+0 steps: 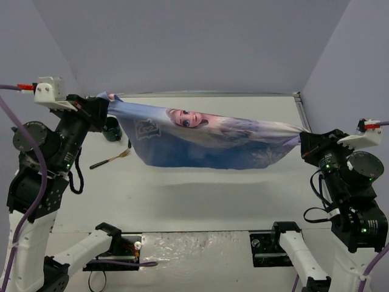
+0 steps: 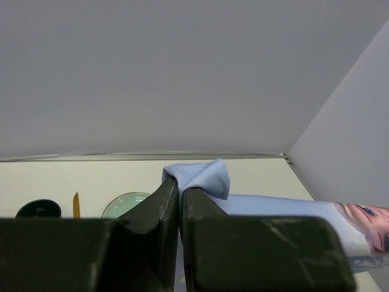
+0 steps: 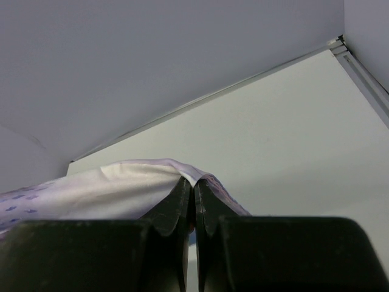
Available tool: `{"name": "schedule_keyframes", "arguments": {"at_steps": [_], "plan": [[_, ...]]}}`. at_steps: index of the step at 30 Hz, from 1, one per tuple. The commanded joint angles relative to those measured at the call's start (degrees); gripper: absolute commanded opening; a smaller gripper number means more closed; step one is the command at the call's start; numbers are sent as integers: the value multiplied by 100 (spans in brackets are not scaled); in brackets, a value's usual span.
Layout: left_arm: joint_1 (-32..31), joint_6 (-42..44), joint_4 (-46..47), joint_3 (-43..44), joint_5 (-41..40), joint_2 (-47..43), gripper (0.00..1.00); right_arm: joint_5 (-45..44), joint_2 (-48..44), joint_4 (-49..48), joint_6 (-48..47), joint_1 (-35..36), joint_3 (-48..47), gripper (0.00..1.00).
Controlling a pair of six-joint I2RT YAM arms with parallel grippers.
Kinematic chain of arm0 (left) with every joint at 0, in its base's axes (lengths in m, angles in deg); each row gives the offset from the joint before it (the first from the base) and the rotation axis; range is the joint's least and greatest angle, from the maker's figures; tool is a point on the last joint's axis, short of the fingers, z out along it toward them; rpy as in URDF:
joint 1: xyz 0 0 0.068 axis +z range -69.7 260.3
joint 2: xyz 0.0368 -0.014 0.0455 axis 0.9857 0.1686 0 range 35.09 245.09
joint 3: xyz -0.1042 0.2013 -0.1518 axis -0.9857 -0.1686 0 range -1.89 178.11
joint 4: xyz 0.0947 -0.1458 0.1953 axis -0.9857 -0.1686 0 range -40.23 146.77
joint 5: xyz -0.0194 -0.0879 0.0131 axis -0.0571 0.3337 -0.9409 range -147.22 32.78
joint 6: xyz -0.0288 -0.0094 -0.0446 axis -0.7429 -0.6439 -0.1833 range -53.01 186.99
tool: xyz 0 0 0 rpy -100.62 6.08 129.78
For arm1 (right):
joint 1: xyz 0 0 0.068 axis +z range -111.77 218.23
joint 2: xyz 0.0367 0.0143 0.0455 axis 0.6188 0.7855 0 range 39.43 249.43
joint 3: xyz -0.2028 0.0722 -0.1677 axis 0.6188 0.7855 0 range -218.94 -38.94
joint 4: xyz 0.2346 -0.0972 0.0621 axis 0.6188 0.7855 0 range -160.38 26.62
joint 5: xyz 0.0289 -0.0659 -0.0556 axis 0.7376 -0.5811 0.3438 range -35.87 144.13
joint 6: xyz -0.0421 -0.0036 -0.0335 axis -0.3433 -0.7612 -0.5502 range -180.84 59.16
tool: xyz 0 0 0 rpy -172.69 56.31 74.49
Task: Set the dinner table for one person
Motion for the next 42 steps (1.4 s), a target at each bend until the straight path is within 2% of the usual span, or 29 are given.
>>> {"name": "schedule_keyframes", "arguments": {"at_steps": [1,5,8,12,17,23,31,42], "plan": [[103,343,-237,769,-294,391,0,-524,30,-238,38,-47,3,0],[98,35,-543,1209,-30,1414,0,-611,236,39,517,-47,89,0],[90,-385,-404,1240,365,2209,0,-936,569,418,779,-47,243,0],[-29,-830,-75,1151,569,3630,0,-1498,911,686,971,-47,946,0],[-321,-987,36,1664,561,5337,0,-2085,1451,487,1270,-51,1818,0],[-692,-1077,-63,2714,392,6947,0,-2485,2167,-26,1189,-366,2253,0],[-854,-1198,-56,4023,284,8175,0,-2452,3188,-705,981,-1065,2154,0],[-836,-793,810,4616,410,8967,0,-2017,4157,-1304,831,-1888,1823,0]]}}
